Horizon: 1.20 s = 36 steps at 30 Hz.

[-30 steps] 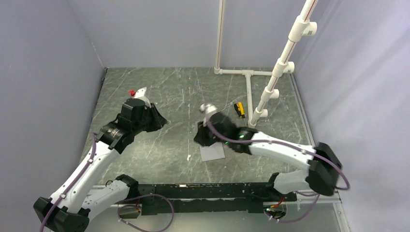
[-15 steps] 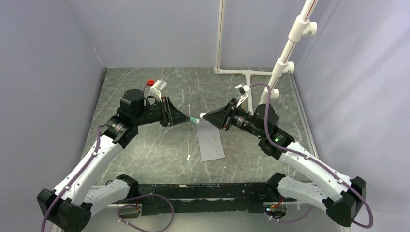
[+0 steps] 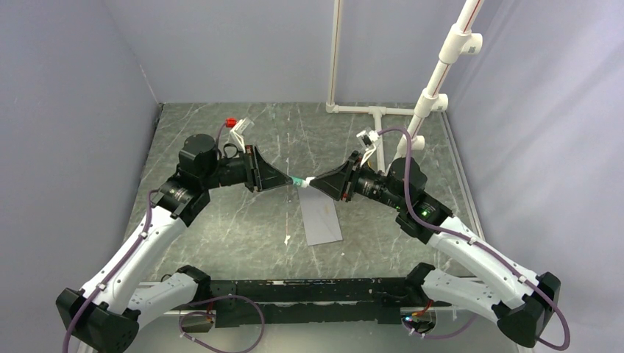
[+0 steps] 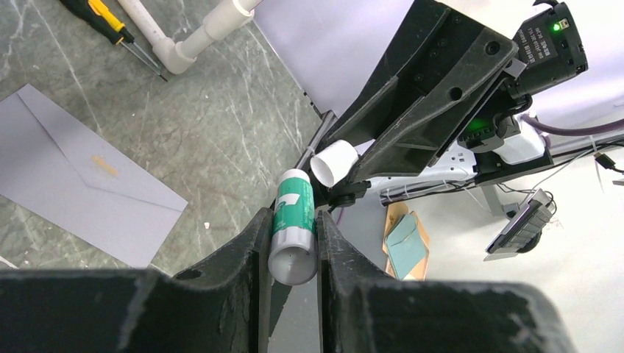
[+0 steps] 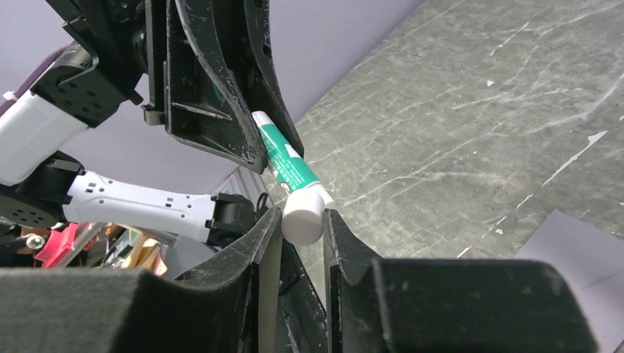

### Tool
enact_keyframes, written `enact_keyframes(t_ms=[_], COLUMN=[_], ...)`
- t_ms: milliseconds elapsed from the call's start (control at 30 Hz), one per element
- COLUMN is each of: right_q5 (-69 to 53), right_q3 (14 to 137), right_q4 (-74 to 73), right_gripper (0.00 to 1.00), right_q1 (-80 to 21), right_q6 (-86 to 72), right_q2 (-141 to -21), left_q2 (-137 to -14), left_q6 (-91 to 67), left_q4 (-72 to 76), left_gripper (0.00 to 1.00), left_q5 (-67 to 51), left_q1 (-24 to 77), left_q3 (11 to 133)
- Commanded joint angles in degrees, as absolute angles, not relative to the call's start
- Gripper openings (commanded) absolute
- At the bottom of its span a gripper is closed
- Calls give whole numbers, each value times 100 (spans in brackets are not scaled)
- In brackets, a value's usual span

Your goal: Place the letter into the envelope and seal it

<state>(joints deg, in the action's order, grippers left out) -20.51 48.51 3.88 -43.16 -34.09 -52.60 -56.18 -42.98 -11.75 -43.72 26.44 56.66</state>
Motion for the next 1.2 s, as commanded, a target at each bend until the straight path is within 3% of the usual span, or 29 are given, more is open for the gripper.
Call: enact_keyframes(t_ms=[0, 367, 1167], right_q5=[-2164, -2184, -2658], right_q3=[5158, 5132, 5068], right_q4=[352, 571, 1854], right_gripper=[0, 0, 0], right_q1=[-4306, -4307, -4302], right_q6=[-3211, -3297, -4401], right_q2=[-5227, -5278, -5172], left_q2=[-5462, -5370, -5273], left_q6=[-4272, -4468, -6358], left_q4=[-889, -491, 1996], left_gripper=[2, 2, 3], left_q5=[-4453, -4652, -5271], left_q1=[2610, 2610, 2609], left_q3=[5964, 5873, 5548])
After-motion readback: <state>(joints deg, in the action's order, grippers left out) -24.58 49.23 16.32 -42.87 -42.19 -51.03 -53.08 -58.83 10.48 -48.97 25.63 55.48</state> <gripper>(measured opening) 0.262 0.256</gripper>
